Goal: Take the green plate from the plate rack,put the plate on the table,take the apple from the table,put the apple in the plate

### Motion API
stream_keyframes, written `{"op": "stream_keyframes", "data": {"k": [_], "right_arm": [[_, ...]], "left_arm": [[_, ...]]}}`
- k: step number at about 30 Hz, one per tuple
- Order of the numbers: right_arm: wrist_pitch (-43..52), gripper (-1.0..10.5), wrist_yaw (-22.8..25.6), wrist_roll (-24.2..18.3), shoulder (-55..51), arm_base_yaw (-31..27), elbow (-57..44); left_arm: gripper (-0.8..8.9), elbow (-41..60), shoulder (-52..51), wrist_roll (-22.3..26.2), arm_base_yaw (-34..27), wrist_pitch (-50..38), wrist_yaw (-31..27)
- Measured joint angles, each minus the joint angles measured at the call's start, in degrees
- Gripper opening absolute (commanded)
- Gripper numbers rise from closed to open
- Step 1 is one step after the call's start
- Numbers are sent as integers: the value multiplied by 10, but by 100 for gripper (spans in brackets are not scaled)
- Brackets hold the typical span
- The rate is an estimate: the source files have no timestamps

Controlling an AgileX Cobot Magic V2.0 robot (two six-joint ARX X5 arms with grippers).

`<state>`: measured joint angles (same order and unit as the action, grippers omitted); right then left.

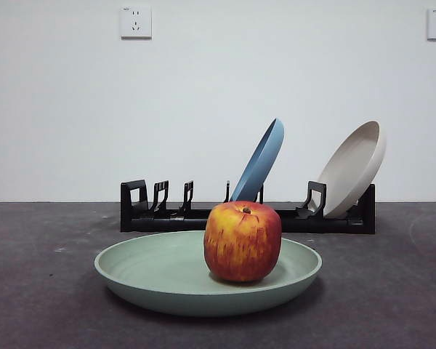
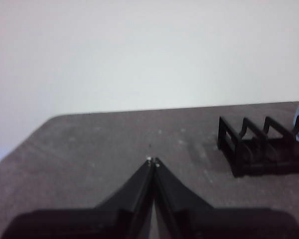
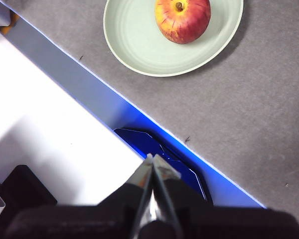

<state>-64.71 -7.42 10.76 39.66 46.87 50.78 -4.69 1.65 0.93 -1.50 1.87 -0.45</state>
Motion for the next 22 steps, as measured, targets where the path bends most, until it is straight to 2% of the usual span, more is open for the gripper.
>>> {"op": "stream_keyframes", "data": {"k": [6, 17, 22], "right_arm": [[0, 1, 0, 0, 0, 0, 0], [0, 1, 0, 0, 0, 0, 0], [0, 1, 0, 0, 0, 0, 0]], "left_arm": [[-3, 33, -9, -14, 0, -2, 0], [-3, 37, -13, -32, 0, 90, 0], [-3, 37, -13, -38, 0, 88, 6]]}}
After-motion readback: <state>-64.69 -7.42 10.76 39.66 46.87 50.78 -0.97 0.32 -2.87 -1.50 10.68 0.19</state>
